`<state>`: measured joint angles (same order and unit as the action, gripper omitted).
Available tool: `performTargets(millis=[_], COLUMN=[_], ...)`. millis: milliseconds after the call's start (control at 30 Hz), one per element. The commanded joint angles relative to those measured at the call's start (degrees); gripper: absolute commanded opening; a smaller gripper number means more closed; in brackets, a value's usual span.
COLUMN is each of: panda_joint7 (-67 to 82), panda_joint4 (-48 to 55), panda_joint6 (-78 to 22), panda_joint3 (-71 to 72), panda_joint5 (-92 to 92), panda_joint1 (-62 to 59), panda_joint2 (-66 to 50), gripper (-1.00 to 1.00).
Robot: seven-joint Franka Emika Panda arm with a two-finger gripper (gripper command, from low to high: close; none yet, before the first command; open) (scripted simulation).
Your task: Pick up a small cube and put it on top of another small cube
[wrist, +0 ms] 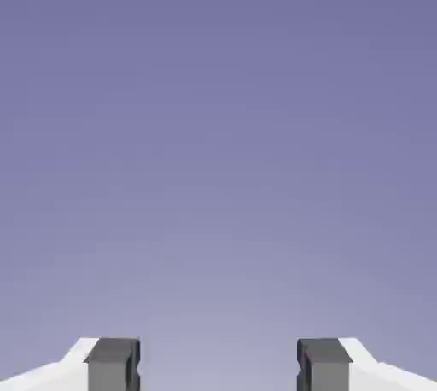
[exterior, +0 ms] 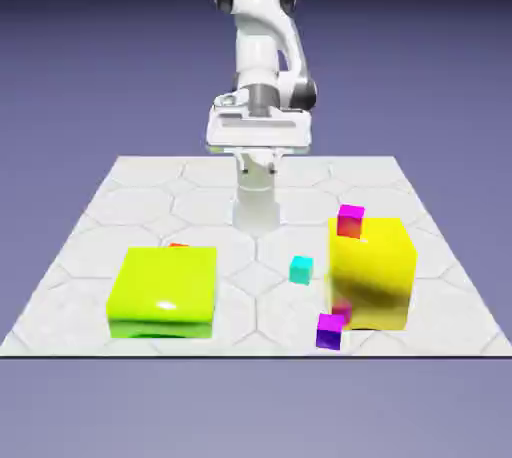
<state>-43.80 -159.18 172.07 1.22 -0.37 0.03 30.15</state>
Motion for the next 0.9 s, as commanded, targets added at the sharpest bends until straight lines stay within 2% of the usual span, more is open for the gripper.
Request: performTargets(millis=[0,867], panda_joint7=[-1.11,-30.0], panda_joint4=[1.51,40.73], panda_joint6=[-1.6,-43.27], panda_joint3=[1.01,27.28], panda_joint5=[-0.31,-8.35], panda_joint1=[-0.55,-14.8], panda_joint2=[-2.08,-56.07], gripper=[0.0,0.0])
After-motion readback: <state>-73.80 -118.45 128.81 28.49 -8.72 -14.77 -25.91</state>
